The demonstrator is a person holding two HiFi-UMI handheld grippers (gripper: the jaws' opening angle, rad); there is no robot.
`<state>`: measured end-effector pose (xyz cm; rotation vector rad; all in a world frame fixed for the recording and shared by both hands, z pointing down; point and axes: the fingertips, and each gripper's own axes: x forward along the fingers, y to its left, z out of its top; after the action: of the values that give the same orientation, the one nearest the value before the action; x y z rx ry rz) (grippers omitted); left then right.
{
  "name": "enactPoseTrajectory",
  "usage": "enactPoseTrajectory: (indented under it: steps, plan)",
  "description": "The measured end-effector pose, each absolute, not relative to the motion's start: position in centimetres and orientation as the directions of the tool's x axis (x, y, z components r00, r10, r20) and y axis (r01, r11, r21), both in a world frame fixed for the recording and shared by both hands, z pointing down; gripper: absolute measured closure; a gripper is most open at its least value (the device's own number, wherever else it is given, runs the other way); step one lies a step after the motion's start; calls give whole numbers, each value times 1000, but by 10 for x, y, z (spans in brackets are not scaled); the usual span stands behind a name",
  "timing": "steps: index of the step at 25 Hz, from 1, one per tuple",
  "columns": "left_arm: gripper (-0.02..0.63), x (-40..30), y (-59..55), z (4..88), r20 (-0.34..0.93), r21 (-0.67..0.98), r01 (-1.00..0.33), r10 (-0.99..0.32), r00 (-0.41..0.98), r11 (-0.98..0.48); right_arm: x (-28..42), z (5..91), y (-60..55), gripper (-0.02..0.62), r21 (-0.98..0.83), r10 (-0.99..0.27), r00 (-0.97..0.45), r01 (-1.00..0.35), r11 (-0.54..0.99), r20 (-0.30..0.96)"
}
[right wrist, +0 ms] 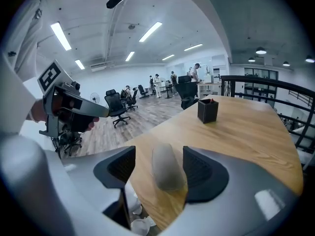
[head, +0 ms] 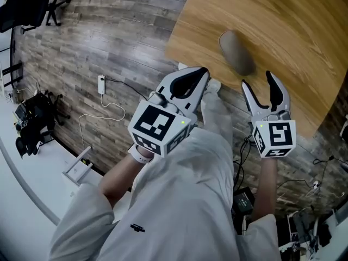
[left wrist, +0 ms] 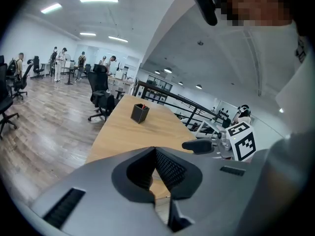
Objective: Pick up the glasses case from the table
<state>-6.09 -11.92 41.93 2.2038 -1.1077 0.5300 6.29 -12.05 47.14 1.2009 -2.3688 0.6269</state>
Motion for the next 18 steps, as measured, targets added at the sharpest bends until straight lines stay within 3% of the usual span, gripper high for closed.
enactPoseTrajectory:
  steps: [18]
  plan:
    - [598,-56,-128,504,670,370,-814,-478,568,-449,57,594,-131,212,-208,-513,-558,-783,586,652]
